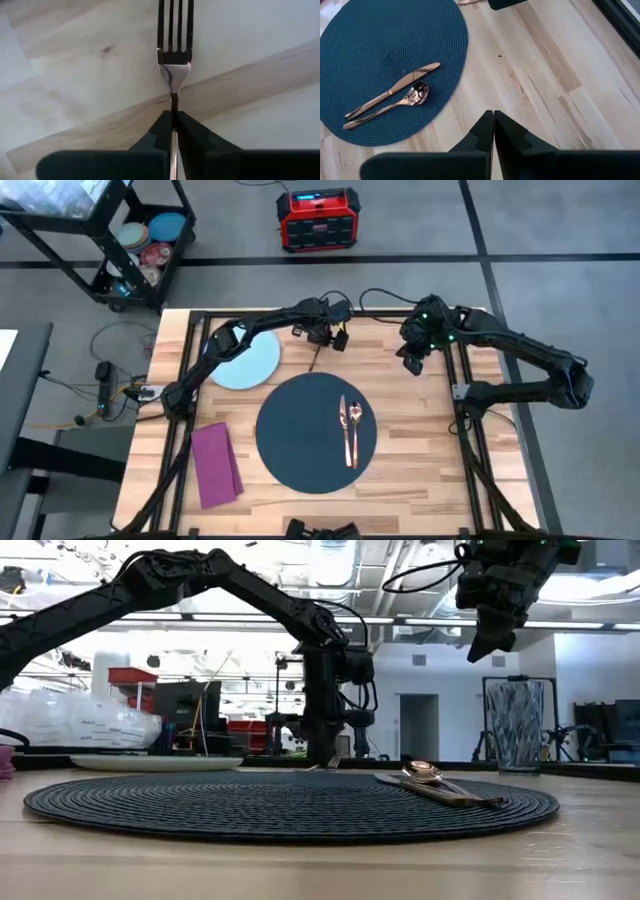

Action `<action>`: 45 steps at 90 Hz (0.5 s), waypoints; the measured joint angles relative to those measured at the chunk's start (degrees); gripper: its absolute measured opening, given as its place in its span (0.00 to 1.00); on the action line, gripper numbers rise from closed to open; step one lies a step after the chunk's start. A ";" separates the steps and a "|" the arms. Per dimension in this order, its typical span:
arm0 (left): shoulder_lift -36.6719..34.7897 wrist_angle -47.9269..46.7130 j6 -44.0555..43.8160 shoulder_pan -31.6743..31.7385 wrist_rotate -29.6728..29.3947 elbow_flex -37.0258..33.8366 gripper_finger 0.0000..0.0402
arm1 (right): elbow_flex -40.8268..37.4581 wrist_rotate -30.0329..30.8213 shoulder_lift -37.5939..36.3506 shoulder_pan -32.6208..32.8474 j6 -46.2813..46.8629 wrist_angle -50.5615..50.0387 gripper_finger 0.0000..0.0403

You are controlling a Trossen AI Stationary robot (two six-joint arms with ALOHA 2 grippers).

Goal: Set table place
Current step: Put the brown fork on top of the pink table napkin

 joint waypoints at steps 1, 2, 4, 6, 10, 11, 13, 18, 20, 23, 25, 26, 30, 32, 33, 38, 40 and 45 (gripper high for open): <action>-0.08 -0.24 0.12 -0.01 -0.04 0.31 0.00 | 0.00 0.00 0.00 0.00 0.00 0.00 0.00; -0.14 -0.54 0.21 -0.02 -0.08 0.62 0.00 | 0.00 0.00 -0.02 0.00 -0.01 0.02 0.00; -0.25 -1.21 0.43 -0.02 -0.15 1.29 0.00 | 0.00 0.00 -0.01 0.00 -0.05 0.00 0.00; -0.31 -1.95 0.78 -0.02 -0.18 2.05 0.00 | 0.00 0.00 -0.01 0.00 -0.07 0.01 0.00; -0.31 -3.60 1.56 -0.02 -0.21 3.81 0.00 | 0.00 0.00 0.00 0.00 -0.09 0.00 0.00; -0.31 -4.10 1.78 -0.02 -0.22 4.26 0.00 | 0.00 0.00 -0.01 0.00 -0.11 0.00 0.00; -0.31 -5.21 2.26 -0.02 -0.21 5.16 0.00 | 0.00 0.00 -0.02 0.00 -0.13 0.00 0.00; -0.31 -8.80 3.59 -0.02 -0.21 7.73 0.00 | 0.00 0.00 0.00 0.00 -0.27 0.00 0.00; -0.31 -10.34 4.09 -0.02 -0.22 8.87 0.00 | 0.00 0.00 -0.02 0.00 -0.32 -0.01 0.00; -0.31 -12.70 4.95 -0.02 -0.22 10.71 0.00 | 0.00 0.00 -0.02 0.00 -0.43 -0.03 0.00; -0.31 -14.62 5.56 -0.02 -0.24 11.67 0.00 | 0.00 0.00 -0.02 0.00 -0.49 -0.04 0.00; -0.57 -15.20 5.88 -0.03 -0.25 11.71 0.00 | 0.00 0.00 -0.02 0.00 -0.49 -0.03 0.00; -2.82 -16.28 6.86 -0.06 0.20 10.17 0.00 | 0.00 0.00 -0.02 0.00 -0.52 -0.07 0.00; -3.90 -17.33 6.93 -0.06 0.62 9.48 0.00 | 0.00 0.00 0.00 0.00 -0.53 -0.07 0.00; -4.38 -18.06 6.97 -0.06 0.79 9.24 0.00 | 0.00 0.00 0.00 0.00 -0.53 -0.07 0.00; -6.98 -21.24 6.96 -0.23 0.85 8.94 0.00 | 0.00 0.00 0.00 0.00 -0.56 -0.06 0.00; -8.03 -22.39 6.97 -0.33 0.76 8.94 0.00 | 0.00 0.00 -0.01 0.00 -0.62 -0.05 0.00; -10.68 -25.45 7.02 -1.01 -0.39 8.94 0.00 | 0.00 0.00 -0.02 0.00 -0.70 -0.07 0.00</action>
